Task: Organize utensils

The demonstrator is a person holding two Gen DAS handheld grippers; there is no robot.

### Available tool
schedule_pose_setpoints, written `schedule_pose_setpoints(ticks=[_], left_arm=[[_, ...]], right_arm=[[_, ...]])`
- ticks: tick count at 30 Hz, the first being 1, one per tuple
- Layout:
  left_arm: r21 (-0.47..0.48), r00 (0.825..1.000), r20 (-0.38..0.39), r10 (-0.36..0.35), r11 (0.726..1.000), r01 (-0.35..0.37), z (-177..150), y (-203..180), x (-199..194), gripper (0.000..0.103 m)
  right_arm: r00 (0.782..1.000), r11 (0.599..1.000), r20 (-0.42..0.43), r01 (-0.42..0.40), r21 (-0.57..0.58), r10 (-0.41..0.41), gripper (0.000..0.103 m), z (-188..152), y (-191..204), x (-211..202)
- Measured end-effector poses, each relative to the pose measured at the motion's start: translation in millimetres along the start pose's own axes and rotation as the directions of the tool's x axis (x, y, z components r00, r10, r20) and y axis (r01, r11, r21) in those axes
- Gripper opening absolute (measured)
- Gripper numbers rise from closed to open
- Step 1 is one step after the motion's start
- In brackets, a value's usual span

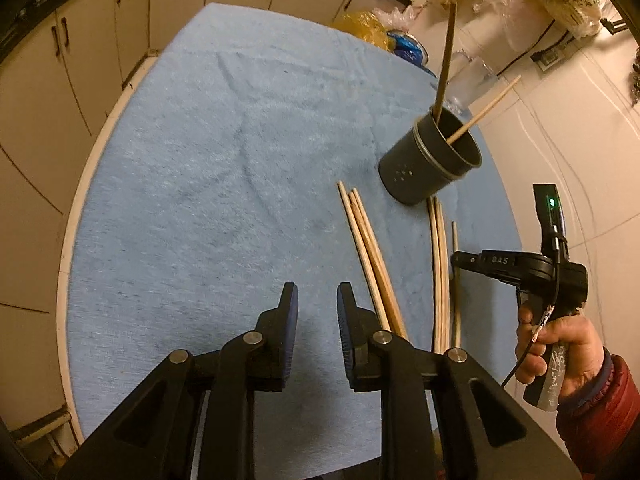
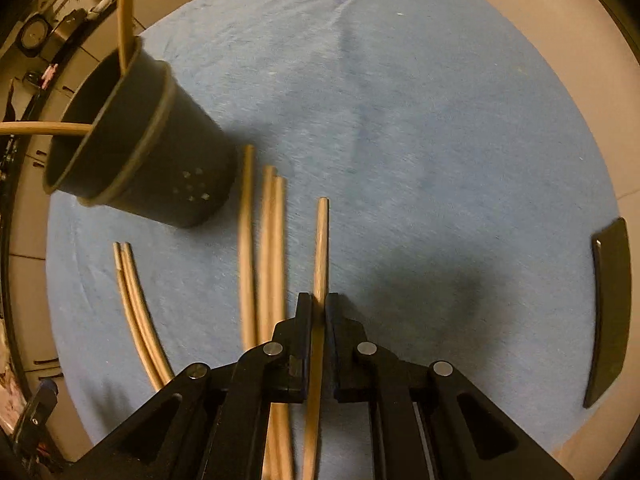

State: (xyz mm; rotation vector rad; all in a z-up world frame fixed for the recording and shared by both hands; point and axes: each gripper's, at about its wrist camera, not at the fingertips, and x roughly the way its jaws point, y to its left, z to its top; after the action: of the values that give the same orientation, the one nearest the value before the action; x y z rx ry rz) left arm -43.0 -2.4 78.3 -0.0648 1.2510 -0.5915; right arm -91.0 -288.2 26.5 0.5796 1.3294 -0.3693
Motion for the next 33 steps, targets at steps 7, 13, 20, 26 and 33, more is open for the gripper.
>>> schedule_pose_setpoints(ticks=[7, 13, 20, 26, 33], left_arm=[[-0.027, 0.999, -0.041, -0.021, 0.999, 0.020, 5.9, -10.4, 22.1, 0.019], [-0.038, 0.996, -0.083, -0.021, 0.999, 0.018, 12.2, -33.6, 55.2, 0.019], [0.007, 0.986, -0.124, 0.111, 0.994, -0.111, 13.8, -59.5, 90.6, 0.019], [-0.025, 0.974, -0.107, 0.199, 0.979, -0.203, 23.9, -62.5, 108.3, 0.019], [-0.014, 0.953, -0.101, 0.287, 0.957, -0.290, 40.6, -72.6, 120.5, 0.010]], right_arm=[[0.999, 0.998, 0.010, 0.053, -0.024, -0.053, 0.006, -13.5, -25.5, -6.7], [1.000, 0.999, -0.002, 0.005, -0.051, -0.005, 0.006, -16.9, -47.7, -8.3], [0.998, 0.992, -0.030, -0.065, -0.110, 0.062, 0.006, -21.8, -81.1, -10.2], [0.994, 0.981, -0.066, -0.101, -0.165, 0.092, 0.006, -7.7, -82.1, -7.0], [0.990, 0.971, -0.103, -0.117, -0.210, 0.097, 0.006, 12.6, -85.6, -5.6]])
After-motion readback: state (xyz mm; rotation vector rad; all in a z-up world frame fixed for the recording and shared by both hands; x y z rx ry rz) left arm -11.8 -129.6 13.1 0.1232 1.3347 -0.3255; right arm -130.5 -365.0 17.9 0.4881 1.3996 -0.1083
